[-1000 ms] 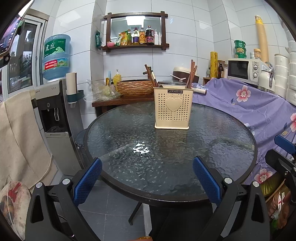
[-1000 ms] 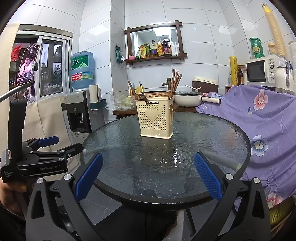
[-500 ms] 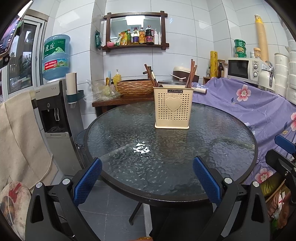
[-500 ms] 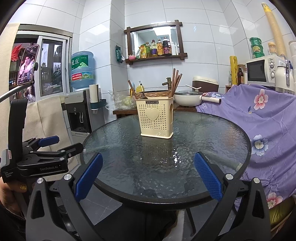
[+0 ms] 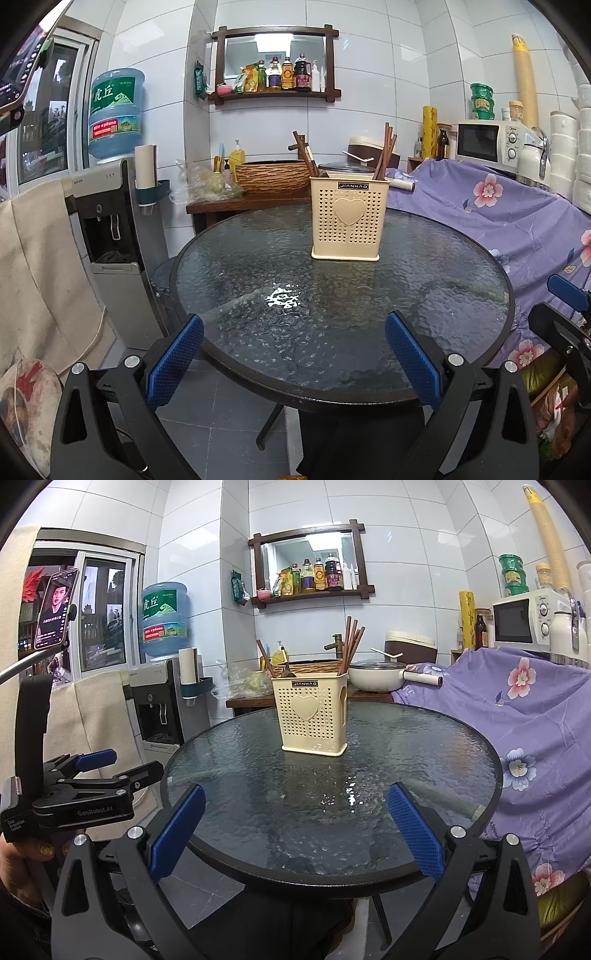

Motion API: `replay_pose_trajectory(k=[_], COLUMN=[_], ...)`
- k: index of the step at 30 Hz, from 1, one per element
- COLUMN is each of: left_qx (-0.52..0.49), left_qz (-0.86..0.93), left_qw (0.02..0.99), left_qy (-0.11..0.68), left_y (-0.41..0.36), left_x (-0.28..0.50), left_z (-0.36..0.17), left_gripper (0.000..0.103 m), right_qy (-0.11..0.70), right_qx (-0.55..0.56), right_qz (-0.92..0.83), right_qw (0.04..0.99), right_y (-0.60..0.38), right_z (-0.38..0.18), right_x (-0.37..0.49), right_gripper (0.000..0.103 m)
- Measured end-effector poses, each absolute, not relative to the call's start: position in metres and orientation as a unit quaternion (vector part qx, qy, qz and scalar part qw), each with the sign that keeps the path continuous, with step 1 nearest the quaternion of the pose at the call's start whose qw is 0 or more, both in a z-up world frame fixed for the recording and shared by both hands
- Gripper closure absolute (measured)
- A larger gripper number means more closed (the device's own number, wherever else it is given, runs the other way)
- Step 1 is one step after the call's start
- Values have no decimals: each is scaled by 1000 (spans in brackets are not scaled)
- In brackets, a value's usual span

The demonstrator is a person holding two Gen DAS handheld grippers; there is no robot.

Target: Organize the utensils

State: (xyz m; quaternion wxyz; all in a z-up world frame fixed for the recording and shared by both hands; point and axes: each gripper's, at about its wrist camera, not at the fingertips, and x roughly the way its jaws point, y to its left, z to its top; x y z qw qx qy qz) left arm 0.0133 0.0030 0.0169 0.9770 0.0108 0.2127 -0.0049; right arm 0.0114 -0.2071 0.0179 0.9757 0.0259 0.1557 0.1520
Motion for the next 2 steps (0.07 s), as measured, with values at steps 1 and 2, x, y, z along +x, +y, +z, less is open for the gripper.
replay_pose_trajectory(k=[1, 2], left_qx=[11, 11], left_qz=[-5, -5], left_qw=[977, 977], left_qy=[213, 213], left_y=[3, 3], left_x=[13, 14], left_z=[17, 17], left_gripper=[6, 6], right_qy=[156, 156], right_qx=[26, 26], right_qz=[152, 152], right_qw=[976, 976], right_y=[-207, -207], right_z=[18, 17], right_x=[11, 11], right_gripper=[6, 6])
